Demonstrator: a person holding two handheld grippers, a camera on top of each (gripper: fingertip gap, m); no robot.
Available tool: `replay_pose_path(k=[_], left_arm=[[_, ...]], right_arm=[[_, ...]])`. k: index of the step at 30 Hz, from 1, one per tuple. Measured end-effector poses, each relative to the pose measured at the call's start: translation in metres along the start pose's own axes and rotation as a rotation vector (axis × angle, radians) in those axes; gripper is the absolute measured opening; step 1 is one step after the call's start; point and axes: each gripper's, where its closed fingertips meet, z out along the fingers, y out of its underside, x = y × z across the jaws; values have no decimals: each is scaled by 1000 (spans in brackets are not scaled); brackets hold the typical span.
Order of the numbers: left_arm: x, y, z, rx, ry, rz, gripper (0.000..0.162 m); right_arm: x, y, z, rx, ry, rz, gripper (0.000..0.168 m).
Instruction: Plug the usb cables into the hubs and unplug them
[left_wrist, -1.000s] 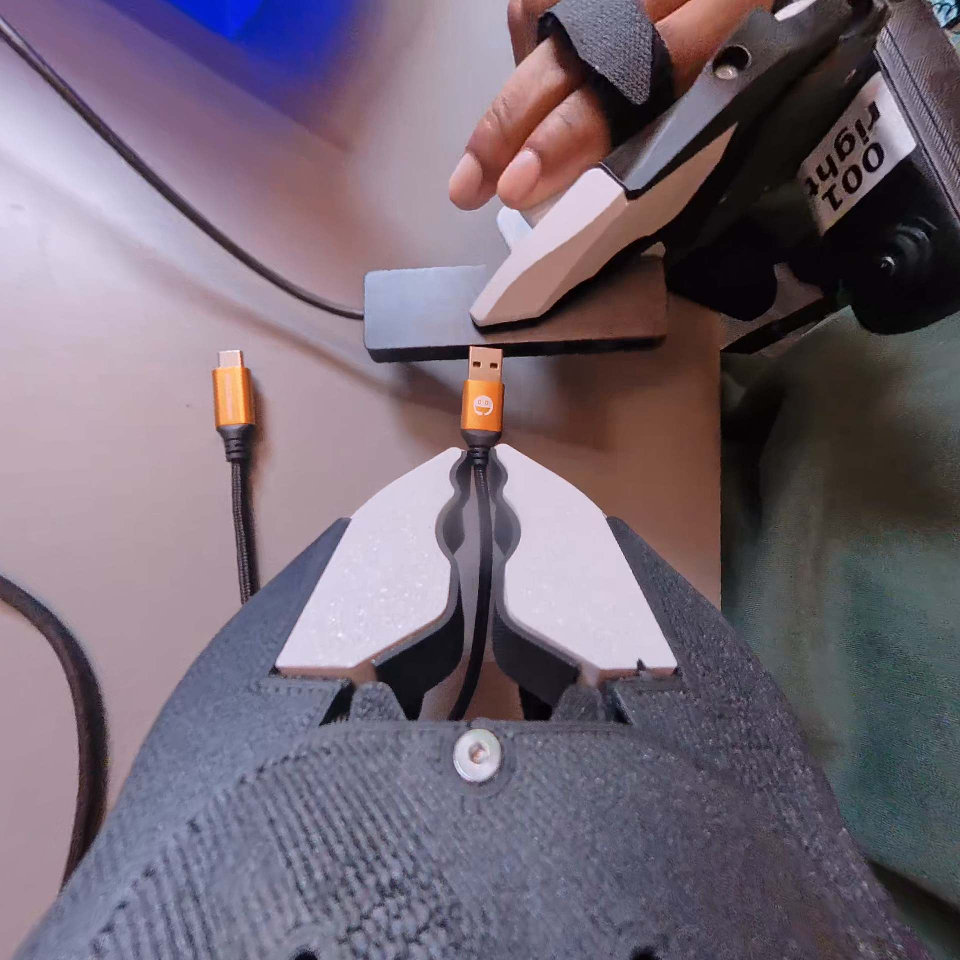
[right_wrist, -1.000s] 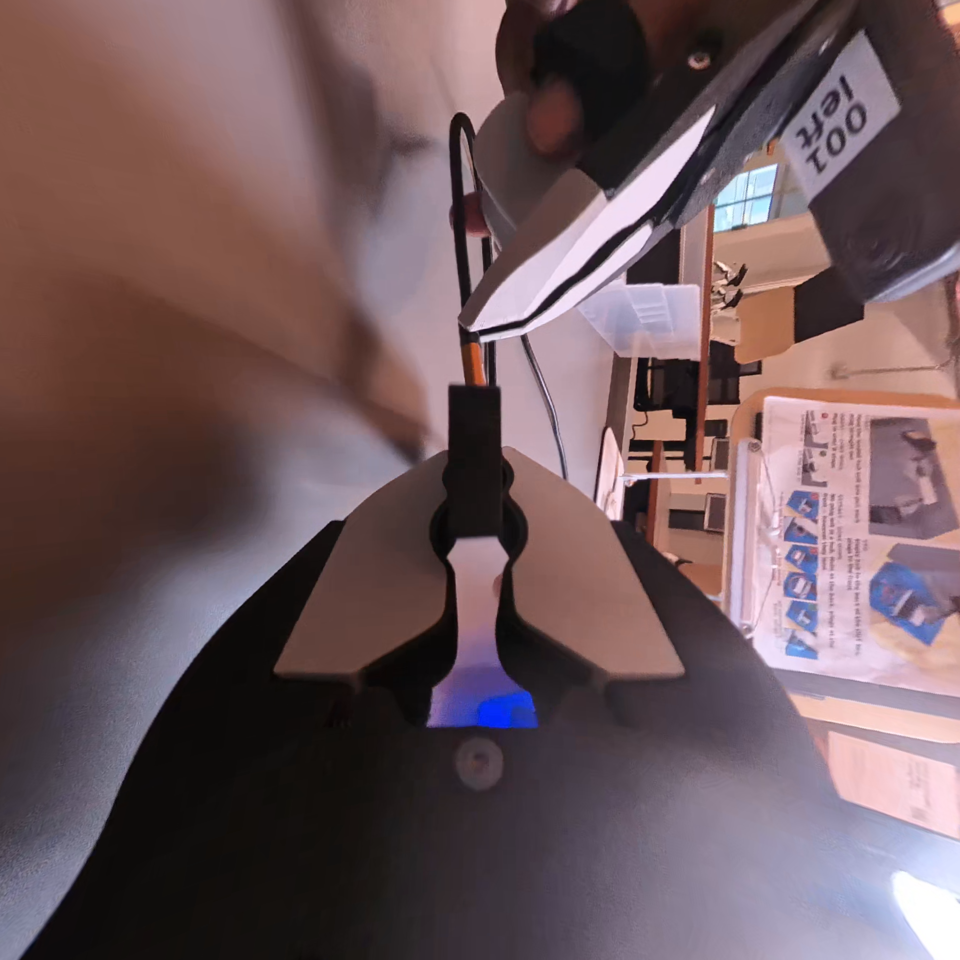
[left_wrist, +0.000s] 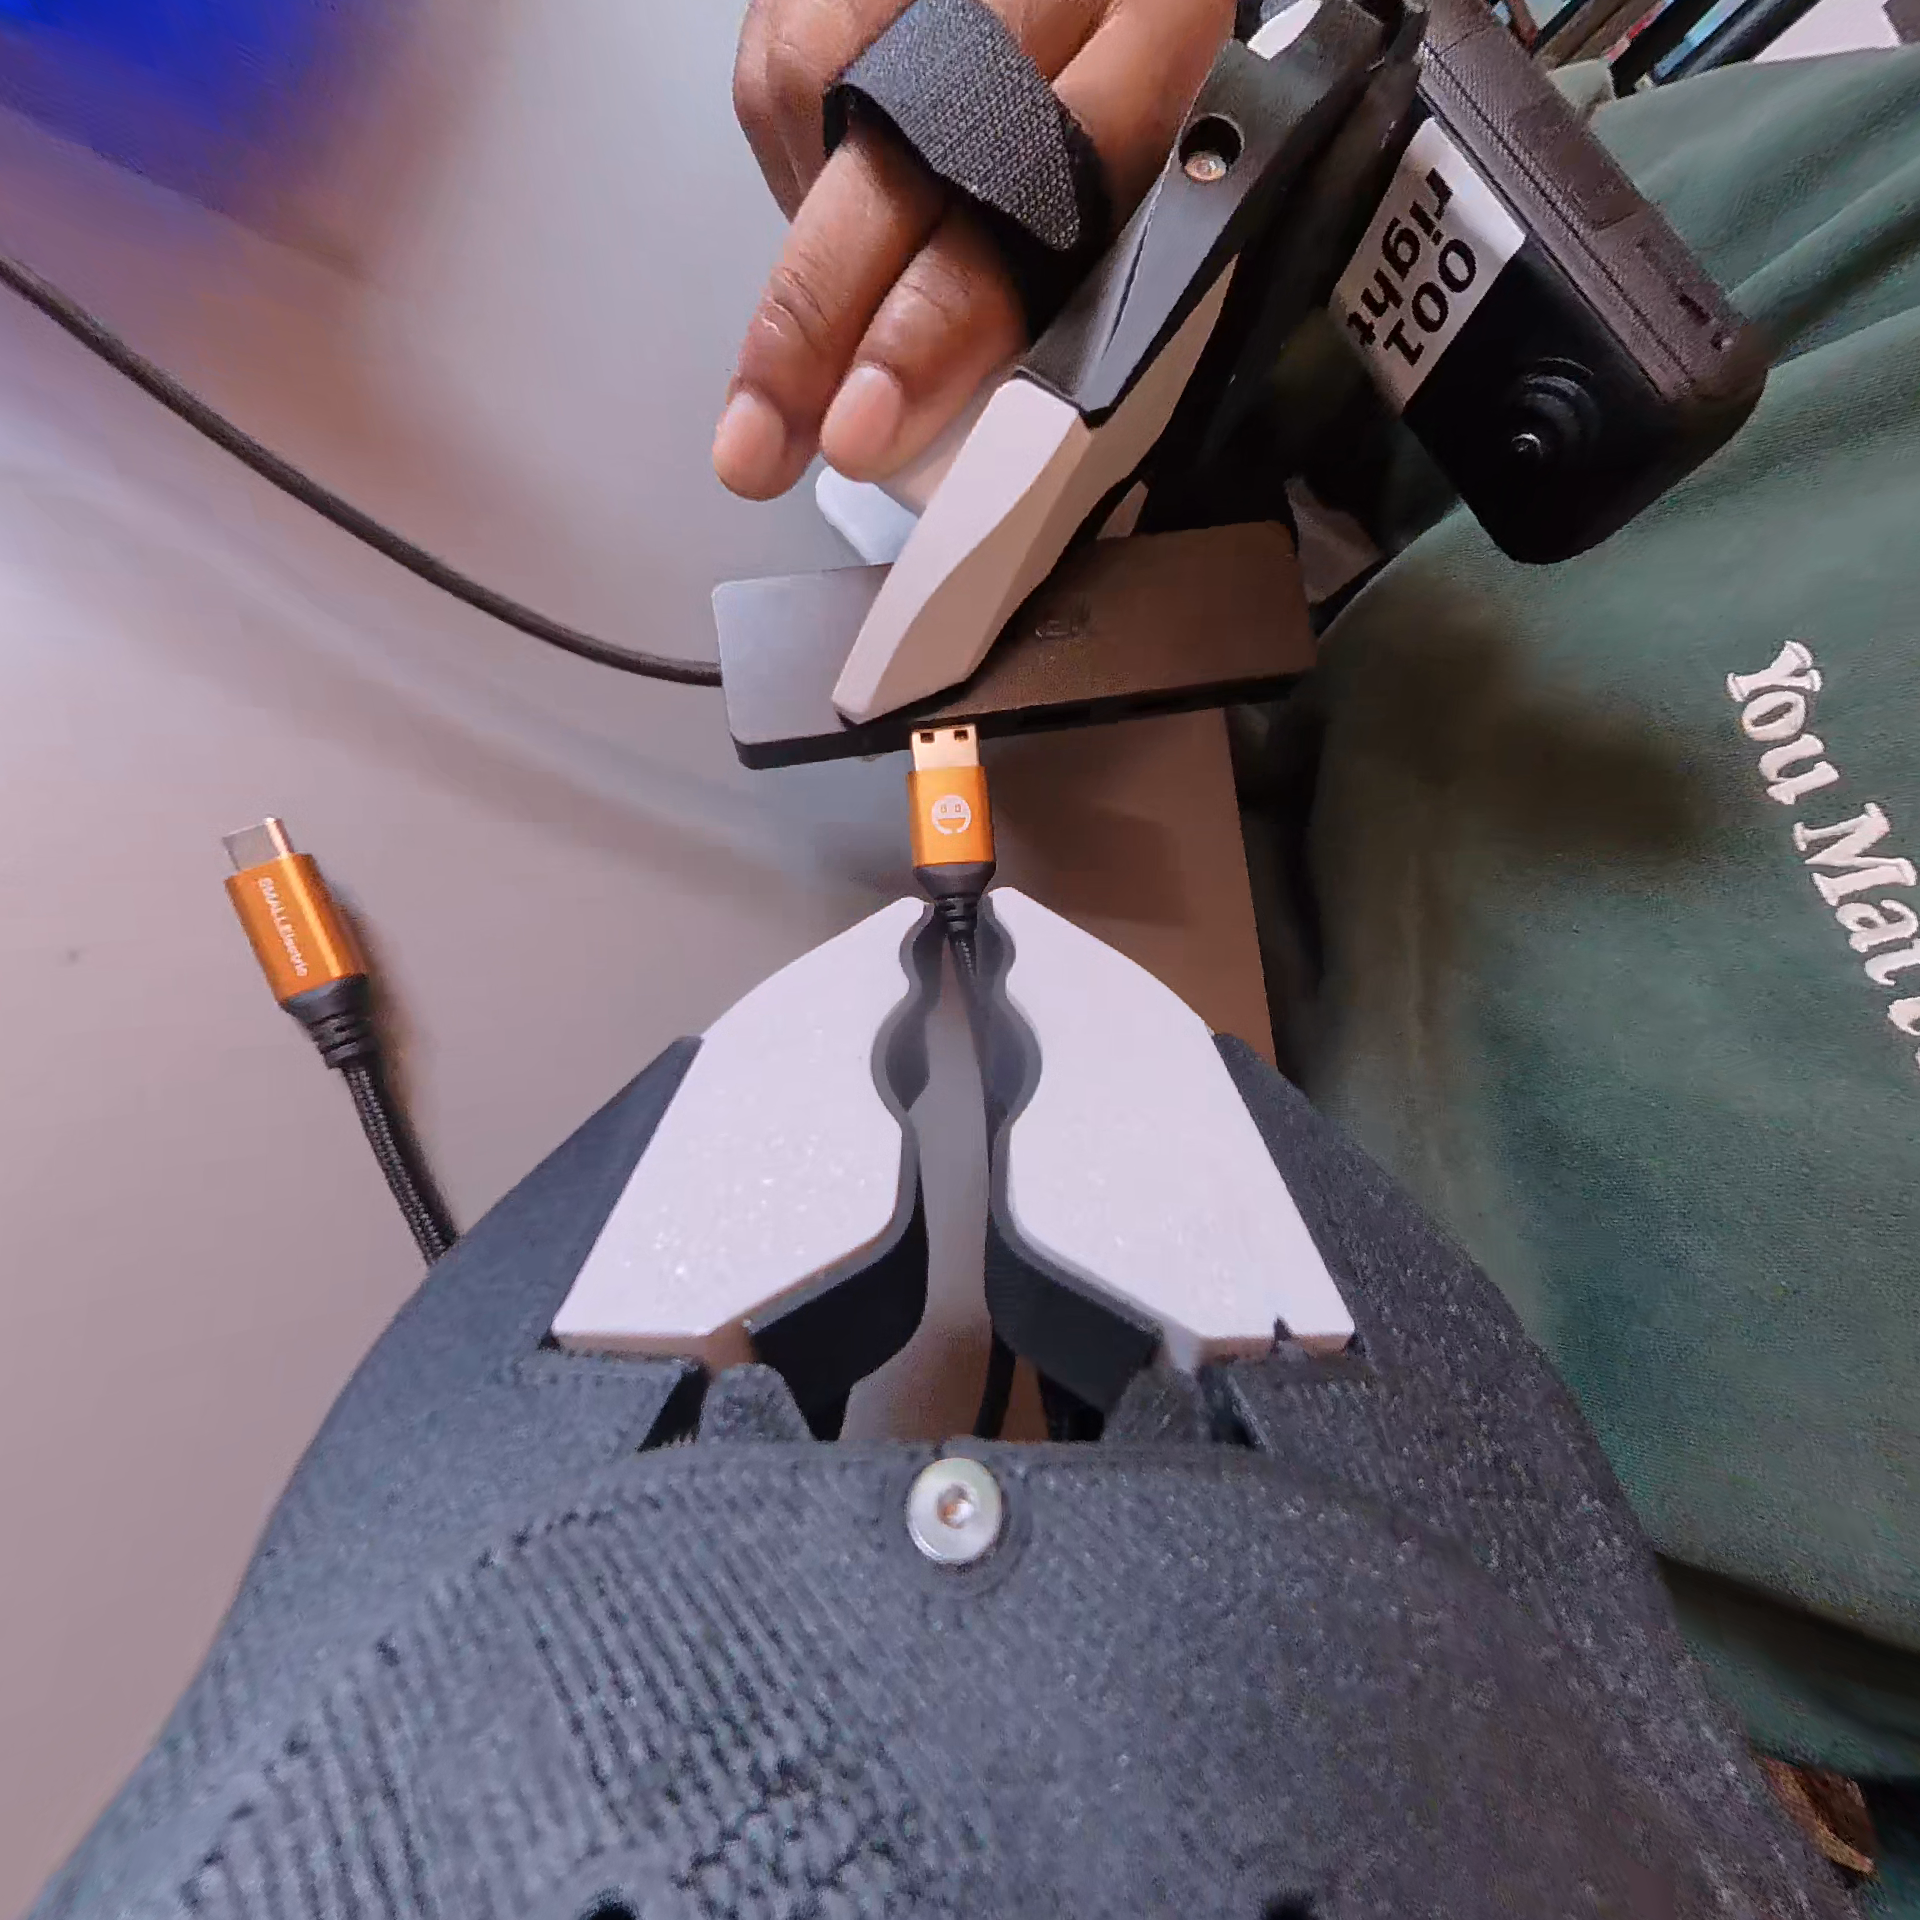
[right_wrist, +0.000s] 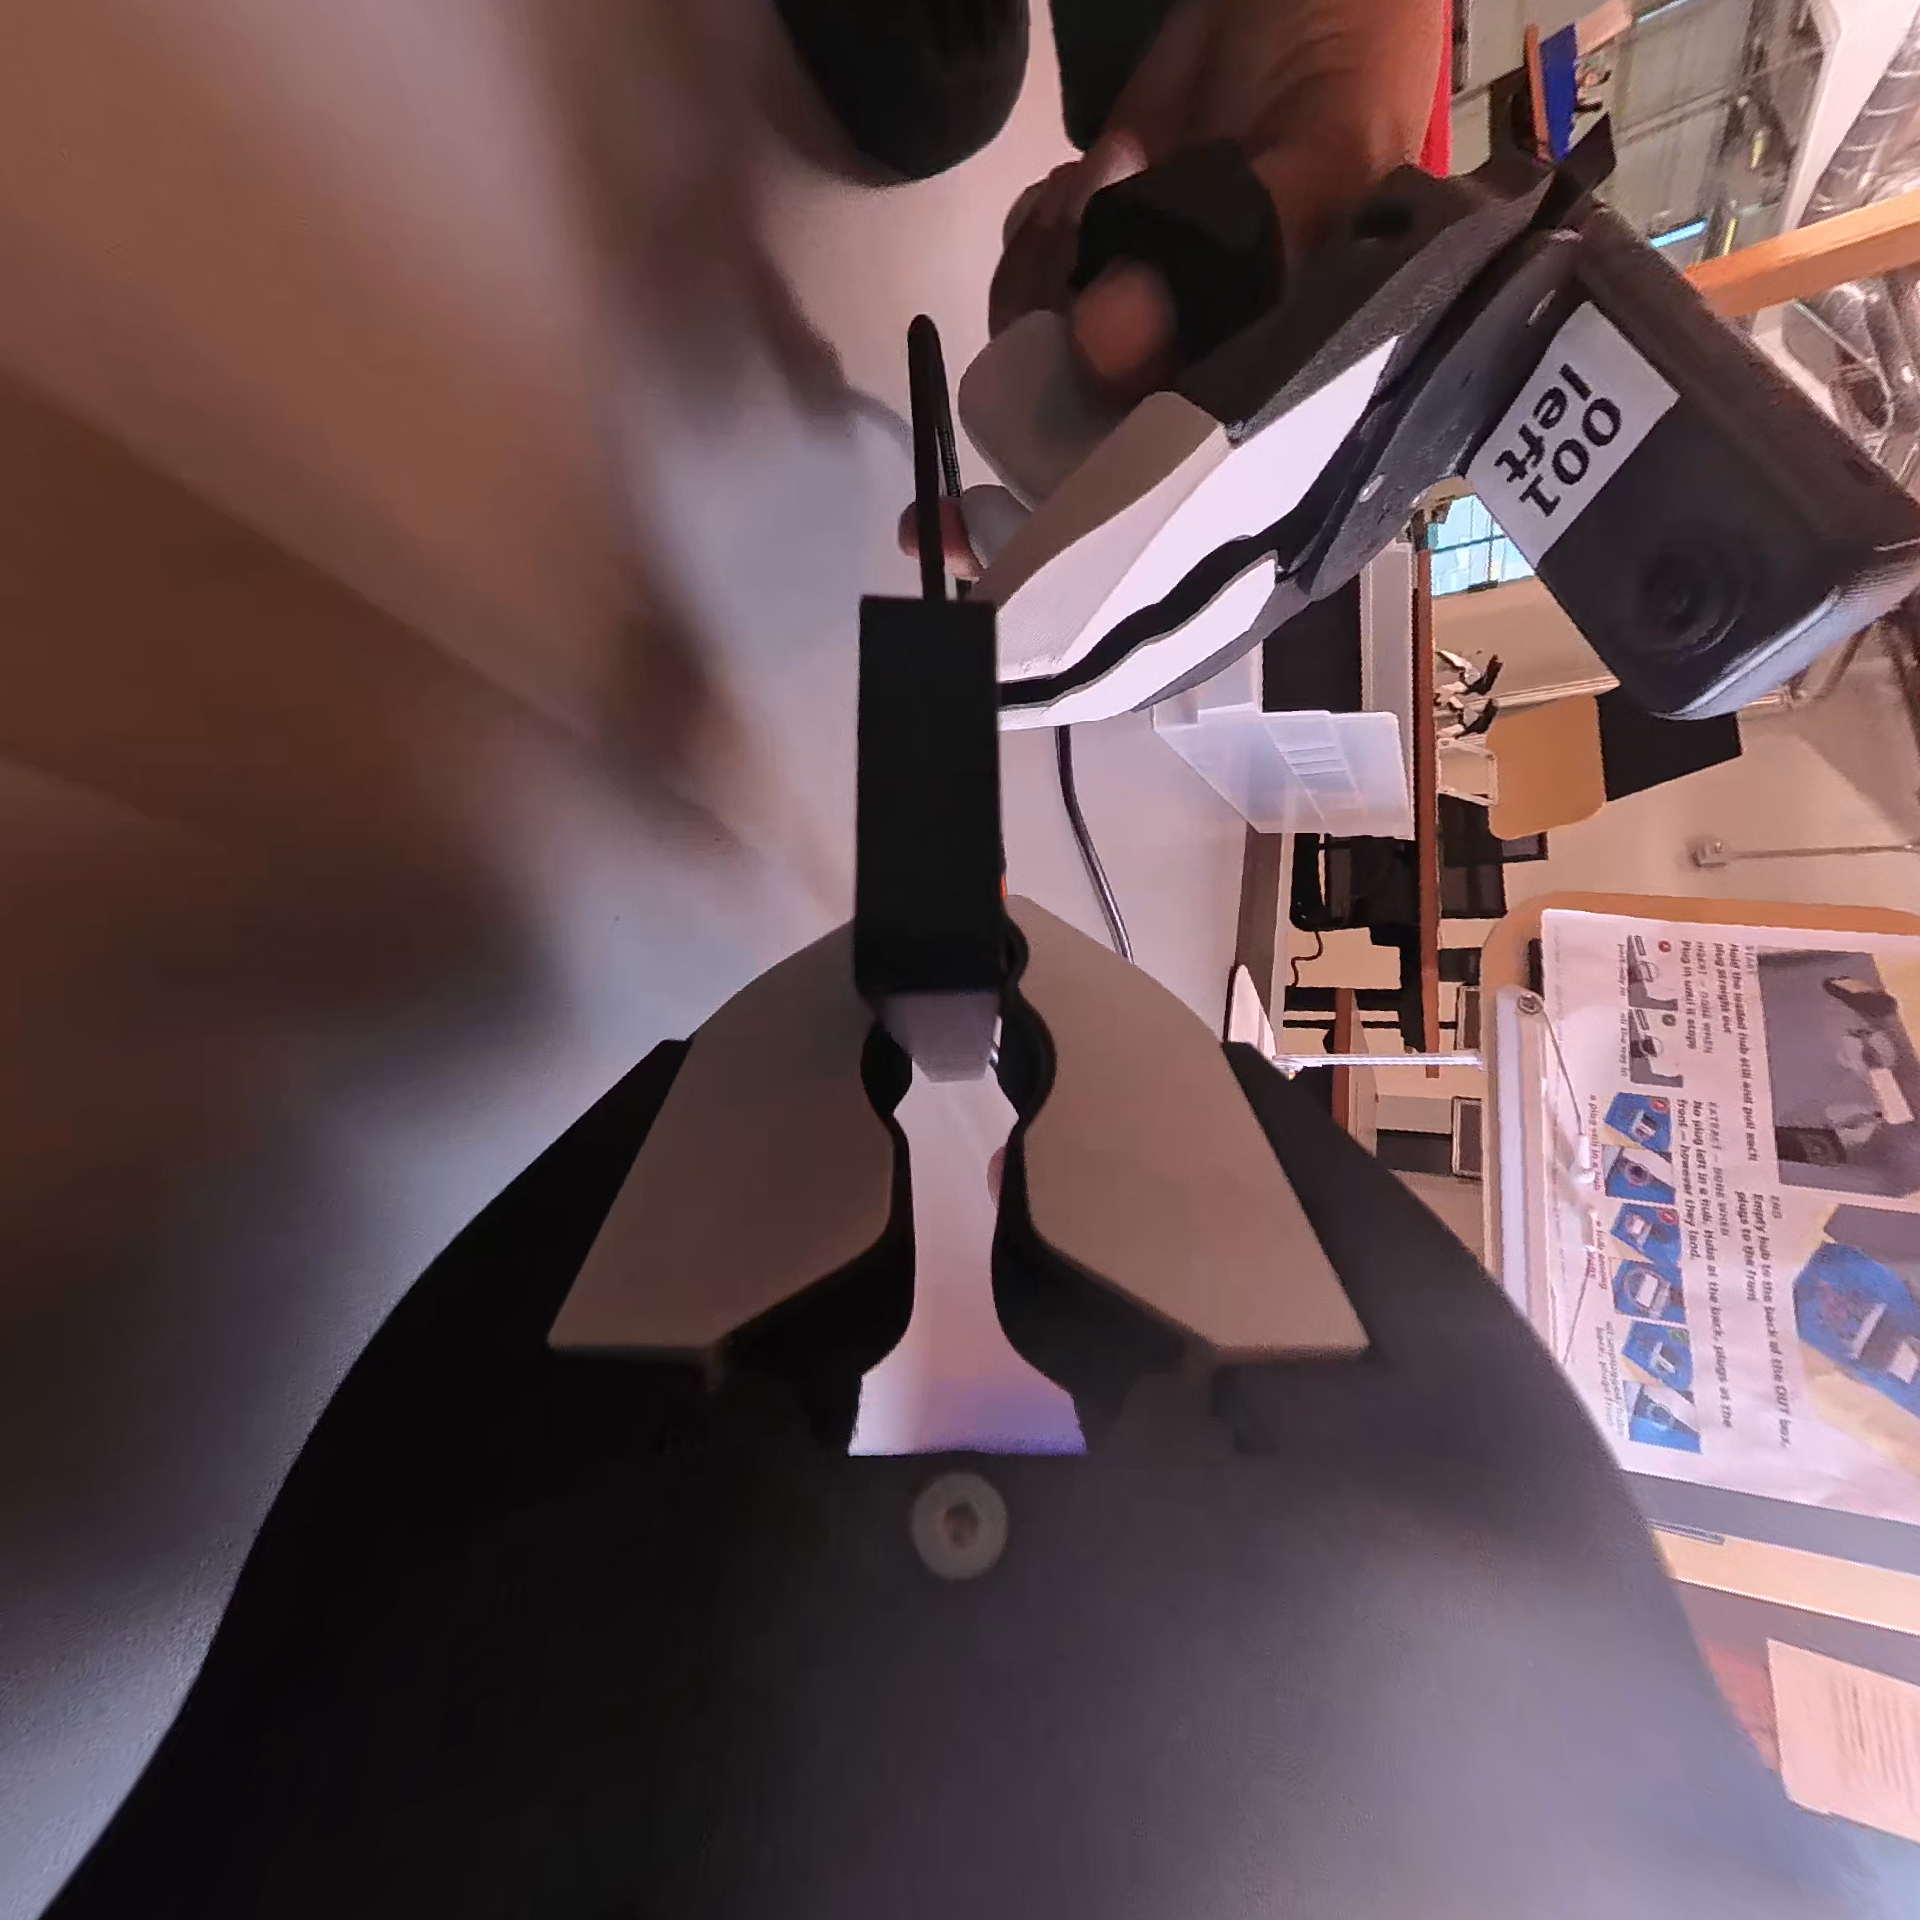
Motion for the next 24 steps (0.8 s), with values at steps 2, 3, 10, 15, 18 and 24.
replay_pose_path(k=[2,3,10,15,18,24], left_arm=[[5,-1,2,5,14,15,6],[7,-1,3,6,17,21,6],[8,-10,2,72,19,-8,6],[2,-1,10,18,-22,10,6],[-1,-12,2,72,-65,58,6],[-18,-53,-80,287,-353,205,23]], right_arm=[[-3,-1,0,1,-16,-17,11],[-5,-1,1,-3,-25,-34,11],[2,-3,2,-16,24,-24,13],[-4,0,6,-46,12,-35,11],[8,6,5,-60,51,-7,12],[32,20,-5,-97,149,40,12]])
